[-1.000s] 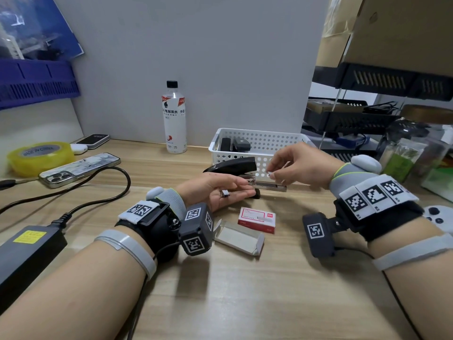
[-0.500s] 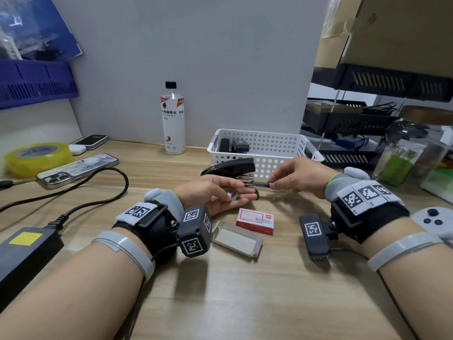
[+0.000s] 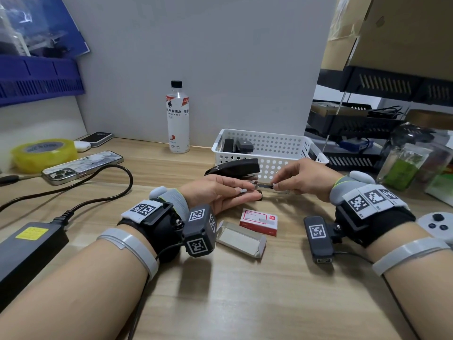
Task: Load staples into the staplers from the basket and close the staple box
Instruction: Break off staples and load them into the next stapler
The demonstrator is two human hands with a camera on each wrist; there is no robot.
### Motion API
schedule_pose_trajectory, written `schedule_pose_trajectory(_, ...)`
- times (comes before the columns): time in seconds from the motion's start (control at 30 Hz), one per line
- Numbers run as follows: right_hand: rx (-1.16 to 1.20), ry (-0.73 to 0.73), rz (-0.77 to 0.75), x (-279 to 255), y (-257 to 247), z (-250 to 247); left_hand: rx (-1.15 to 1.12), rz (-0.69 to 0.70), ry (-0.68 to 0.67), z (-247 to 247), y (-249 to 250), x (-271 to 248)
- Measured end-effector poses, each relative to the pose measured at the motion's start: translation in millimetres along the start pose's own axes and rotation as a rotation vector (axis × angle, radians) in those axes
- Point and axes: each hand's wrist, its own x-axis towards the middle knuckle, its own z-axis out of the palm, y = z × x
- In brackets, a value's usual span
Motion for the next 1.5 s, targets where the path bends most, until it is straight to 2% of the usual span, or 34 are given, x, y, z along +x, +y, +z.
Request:
schedule_pose_trajectory(0.43,0.012,-0.016,0.001,-0.6,4.0,1.6,0.014,-0.003,0.024,4.7,1.1,-2.7)
schedule_pose_trajectory(0.63,0.031,0.128,-0.140,-3.7,-11.6,0.7,-0.038,-0.035,0.055,7.3,2.3,-1.3)
schedule_pose_trajectory(0.73,0.025,0.013,-0.252,-13.1,-34.9,5.5,-0.040,-0.050,0.052,8.0,2.8,-1.0)
schedule_pose_trajectory(0.8,-0.083,-0.077,-0.315,-22.0,-51.7,12.8,-0.014,-0.054,0.034,8.3,3.3,-2.2)
schedule_pose_trajectory(0.87,-0.239,-0.101,-0.357,-29.2,-64.5,20.3,-0.005,-0.053,0.008,7.5,3.7,-3.6)
schedule_pose_trajectory(1.03,-0.417,-0.042,-0.332,-35.5,-76.4,26.0,0.086,0.005,-0.049,7.1,6.2,-5.0)
schedule_pose_trajectory(1.23,-0.427,-0.002,-0.327,-35.1,-74.6,25.6,0.111,0.037,-0.103,9.5,4.3,-7.4)
schedule_pose_trajectory(1.5,-0.419,0.043,-0.345,-34.5,-73.2,24.4,0.152,0.032,-0.055,10.3,2.8,-6.6)
